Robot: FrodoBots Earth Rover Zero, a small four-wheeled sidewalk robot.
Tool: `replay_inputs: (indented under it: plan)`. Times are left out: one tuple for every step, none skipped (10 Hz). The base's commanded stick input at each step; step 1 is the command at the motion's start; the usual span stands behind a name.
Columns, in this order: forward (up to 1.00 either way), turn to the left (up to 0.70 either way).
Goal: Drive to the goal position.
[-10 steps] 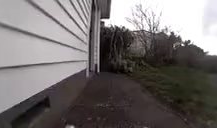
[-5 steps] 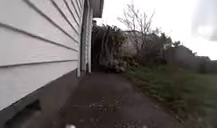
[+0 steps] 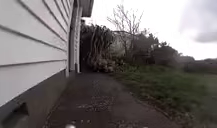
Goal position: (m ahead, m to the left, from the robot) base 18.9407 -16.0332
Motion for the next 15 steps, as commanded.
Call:
replay_inputs:
  plan:
    - [0.00, -0.70]
    - [0.00, -0.70]
    - [0.00, -0.70]
    - [0.00, -0.70]
    - [0.00, -0.70]
    - [0.00, -0.70]
    - [0.00, -0.70]
    - [0.00, -0.70]
    - [0.00, -0.70]
    - [0.00, -0.70]
    - [0.00, -0.70]
    - [0.00, -0.70]
    - [0.00, -0.70]
    - [0.00, -0.70]
    - [0.00, -0.70]
